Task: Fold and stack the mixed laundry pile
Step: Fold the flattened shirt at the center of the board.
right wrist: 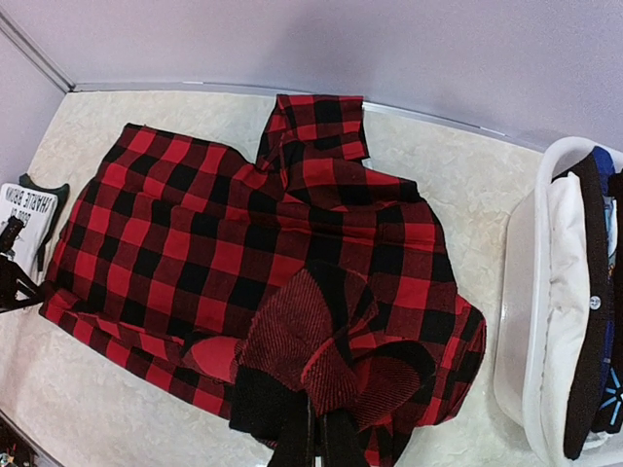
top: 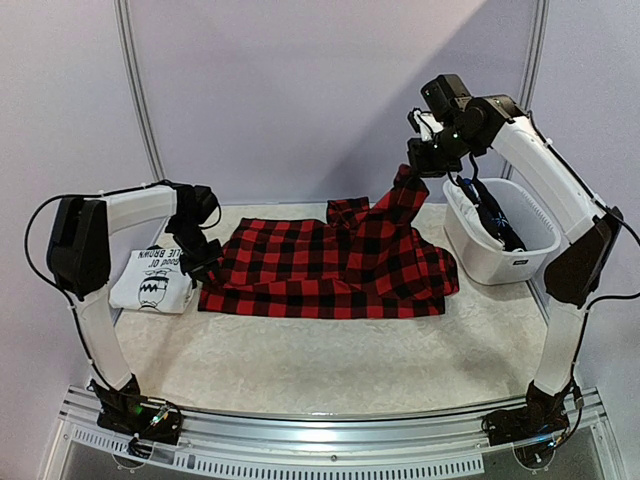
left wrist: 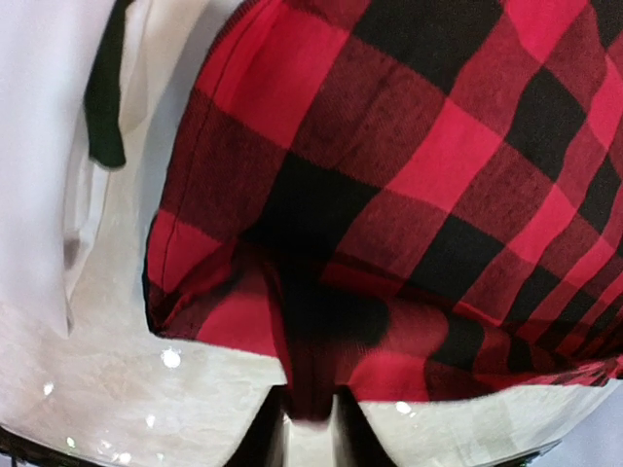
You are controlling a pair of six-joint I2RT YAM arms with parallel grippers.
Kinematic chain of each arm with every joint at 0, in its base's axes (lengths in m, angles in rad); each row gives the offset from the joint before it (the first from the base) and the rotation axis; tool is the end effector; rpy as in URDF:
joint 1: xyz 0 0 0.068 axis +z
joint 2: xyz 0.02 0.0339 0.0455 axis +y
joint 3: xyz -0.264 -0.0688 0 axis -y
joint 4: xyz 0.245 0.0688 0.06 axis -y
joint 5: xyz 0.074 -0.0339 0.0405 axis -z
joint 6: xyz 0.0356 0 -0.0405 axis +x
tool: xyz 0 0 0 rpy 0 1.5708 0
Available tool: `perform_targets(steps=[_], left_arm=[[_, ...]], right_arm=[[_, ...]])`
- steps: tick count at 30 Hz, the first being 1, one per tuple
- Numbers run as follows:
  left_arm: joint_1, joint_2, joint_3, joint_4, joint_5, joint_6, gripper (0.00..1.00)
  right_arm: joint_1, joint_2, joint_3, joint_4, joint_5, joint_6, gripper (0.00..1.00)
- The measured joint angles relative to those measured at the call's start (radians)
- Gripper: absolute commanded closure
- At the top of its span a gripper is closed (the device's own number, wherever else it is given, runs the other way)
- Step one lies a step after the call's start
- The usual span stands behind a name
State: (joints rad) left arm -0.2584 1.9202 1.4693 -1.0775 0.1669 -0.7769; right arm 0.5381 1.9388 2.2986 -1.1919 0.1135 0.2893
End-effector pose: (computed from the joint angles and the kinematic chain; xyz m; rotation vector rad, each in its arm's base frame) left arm 0.3481 -0.0981 0.1998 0.7856 -2.9835 0.2566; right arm 0.3428 0.1999 0.4214 -0.2465 2.3982 0.2497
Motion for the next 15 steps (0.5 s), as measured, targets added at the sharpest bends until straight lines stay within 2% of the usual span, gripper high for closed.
perform_targets(steps=[2, 3, 4, 8, 15], left_arm=[[0.0, 0.003, 0.0, 0.018, -0.005, -0.012, 0.26], [0.0, 0.002, 0.0, 0.026, -0.013, -0.016, 0.16], [0.001, -0.003, 0.0, 0.039, -0.025, -0.024, 0.1], [0.002, -0.038, 0.0, 0.063, -0.067, -0.032, 0.09], [-0.008, -0.123, -0.008, 0.072, -0.122, 0.026, 0.15]], right_arm=[[-0.001, 0.008, 0.0, 0.0, -0.003, -0.008, 1.0], [-0.002, 0.013, 0.0, -0.001, -0.009, -0.01, 1.0], [-0.002, 0.016, 0.0, -0.001, -0.016, -0.011, 1.0], [-0.002, 0.032, 0.0, -0.004, -0.053, -0.006, 1.0], [-0.002, 0.062, 0.0, -0.003, -0.156, 0.042, 1.0]])
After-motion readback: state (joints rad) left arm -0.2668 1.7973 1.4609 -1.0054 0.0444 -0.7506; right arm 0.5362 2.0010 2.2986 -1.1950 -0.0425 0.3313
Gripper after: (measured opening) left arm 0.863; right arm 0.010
